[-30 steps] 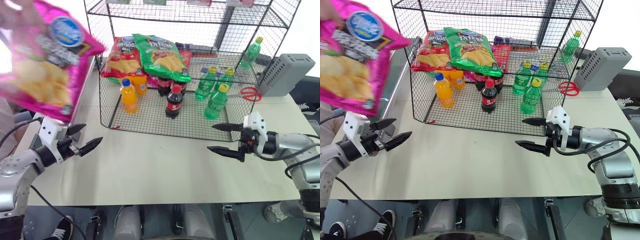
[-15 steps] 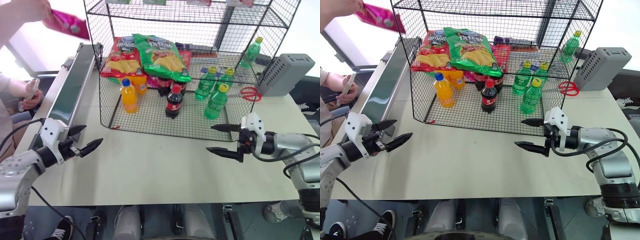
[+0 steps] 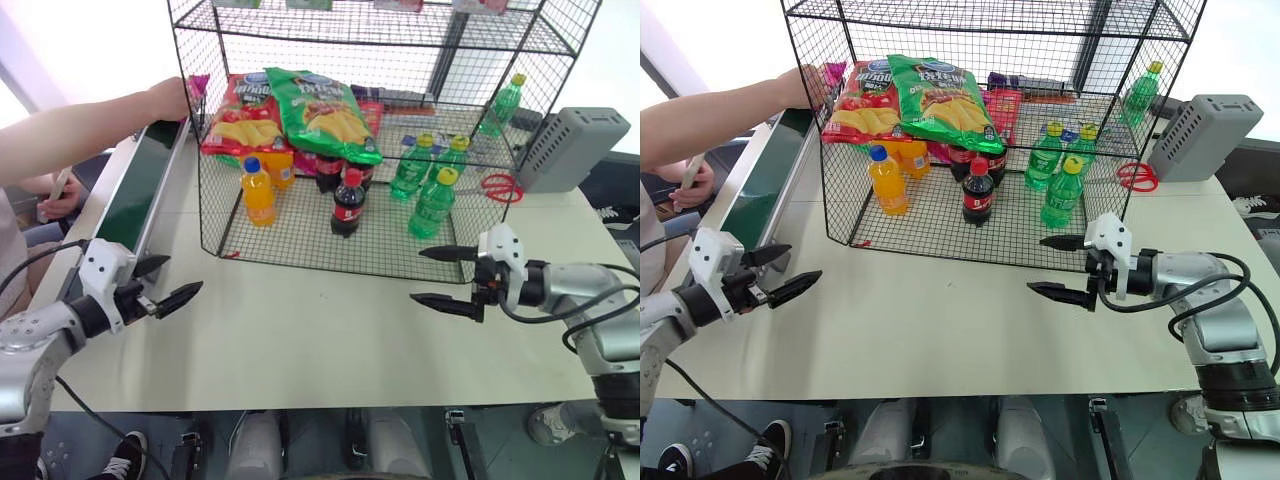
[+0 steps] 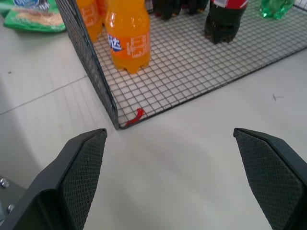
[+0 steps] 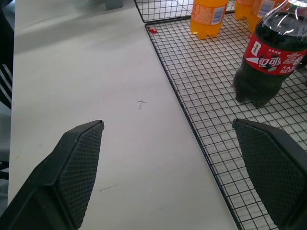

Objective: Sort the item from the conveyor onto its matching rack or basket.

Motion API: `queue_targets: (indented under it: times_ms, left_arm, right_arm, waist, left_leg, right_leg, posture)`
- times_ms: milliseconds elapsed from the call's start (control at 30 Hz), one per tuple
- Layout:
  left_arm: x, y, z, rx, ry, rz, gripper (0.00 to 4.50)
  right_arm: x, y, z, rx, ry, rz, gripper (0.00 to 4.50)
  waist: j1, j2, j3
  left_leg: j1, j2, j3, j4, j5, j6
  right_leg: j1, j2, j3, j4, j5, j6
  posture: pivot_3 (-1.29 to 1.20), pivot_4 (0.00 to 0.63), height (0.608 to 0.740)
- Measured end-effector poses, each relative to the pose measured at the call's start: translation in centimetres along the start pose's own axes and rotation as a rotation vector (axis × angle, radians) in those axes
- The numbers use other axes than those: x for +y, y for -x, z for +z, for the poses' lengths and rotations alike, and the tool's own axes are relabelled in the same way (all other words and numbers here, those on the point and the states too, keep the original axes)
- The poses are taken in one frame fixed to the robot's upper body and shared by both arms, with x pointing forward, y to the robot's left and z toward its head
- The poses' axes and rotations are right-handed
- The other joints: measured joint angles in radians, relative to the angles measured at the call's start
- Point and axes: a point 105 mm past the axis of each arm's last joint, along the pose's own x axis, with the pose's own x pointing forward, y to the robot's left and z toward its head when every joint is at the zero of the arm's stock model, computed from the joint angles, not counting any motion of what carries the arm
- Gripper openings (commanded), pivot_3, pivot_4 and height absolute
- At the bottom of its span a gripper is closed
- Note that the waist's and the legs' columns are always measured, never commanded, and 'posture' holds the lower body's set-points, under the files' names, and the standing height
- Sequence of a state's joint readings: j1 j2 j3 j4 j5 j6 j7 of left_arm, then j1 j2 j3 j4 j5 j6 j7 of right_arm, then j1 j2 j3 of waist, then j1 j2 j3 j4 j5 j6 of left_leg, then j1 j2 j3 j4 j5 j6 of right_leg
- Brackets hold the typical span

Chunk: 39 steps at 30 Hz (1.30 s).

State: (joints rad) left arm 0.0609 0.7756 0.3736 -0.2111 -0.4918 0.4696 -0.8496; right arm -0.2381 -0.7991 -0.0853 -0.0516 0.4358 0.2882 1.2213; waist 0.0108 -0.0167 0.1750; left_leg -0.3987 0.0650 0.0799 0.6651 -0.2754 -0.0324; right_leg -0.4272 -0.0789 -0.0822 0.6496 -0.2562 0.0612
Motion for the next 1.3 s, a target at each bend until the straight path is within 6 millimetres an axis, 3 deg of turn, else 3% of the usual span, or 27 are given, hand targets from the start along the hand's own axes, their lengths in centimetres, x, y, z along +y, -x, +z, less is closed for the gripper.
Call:
queue_targets:
  times_ms: [367,667,900,1133,1300]
  left_arm:
    - [0.4,0.3,0.2,0.007,0.063,0.036,4.5]
    - [0.0,1.7,-1.4,0.096,0.185,0.047,4.5]
    - [0.2,2.8,-0.6,-0.002,0.119,0.091,4.5]
    - [0.6,6.7,-0.7,-0.047,0.019,0.171,4.5]
    - [0.3,8.4,-1.0,-0.011,-0.177,0.209,4.5]
  right_arm:
    - [0.2,-0.8,-0.3,0.007,0.002,0.028,4.47]
    - [0.0,-2.1,0.6,-0.033,0.019,0.056,4.47]
    - [1.0,-4.1,1.7,-0.119,-0.032,0.109,4.47]
    - [2.9,-7.5,4.1,-0.285,-0.122,0.186,4.47]
    - [4.4,-9.2,4.2,-0.292,-0.142,0.229,4.47]
  waist:
    - [-0.001,0.0,0.0]
    - [-0.001,0.0,0.0]
    - [-0.003,0.0,0.0]
    - [-0.01,-0.001,0.0]
    - [-0.002,-0.001,-0.001]
  left_leg:
    - [0.0,0.0,0.0,0.0,0.0,0.0]
    - [0.0,0.0,0.0,0.0,0.0,0.0]
    - [0.0,0.0,0.0,0.0,0.0,0.0]
    - [0.0,0.001,0.0,0.0,0.0,0.0]
    - [0.0,0.0,0.0,0.0,0.0,0.0]
  right_leg:
    - [0.0,0.0,0.0,0.0,0.0,0.0]
    - [0.0,0.0,0.0,0.0,0.0,0.0]
    - [0.0,0.0,0.0,0.0,0.0,0.0]
    - [0.0,0.0,0.0,0.0,0.0,-0.001]
    - [0.0,-0.001,0.0,0.0,0.0,-0.001]
  posture:
    - [0.0,0.15,0.74]
    - [0.0,0.15,0.74]
    - [0.0,0.15,0.74]
    - [0.0,0.15,0.74]
    - [0.0,0.15,0.74]
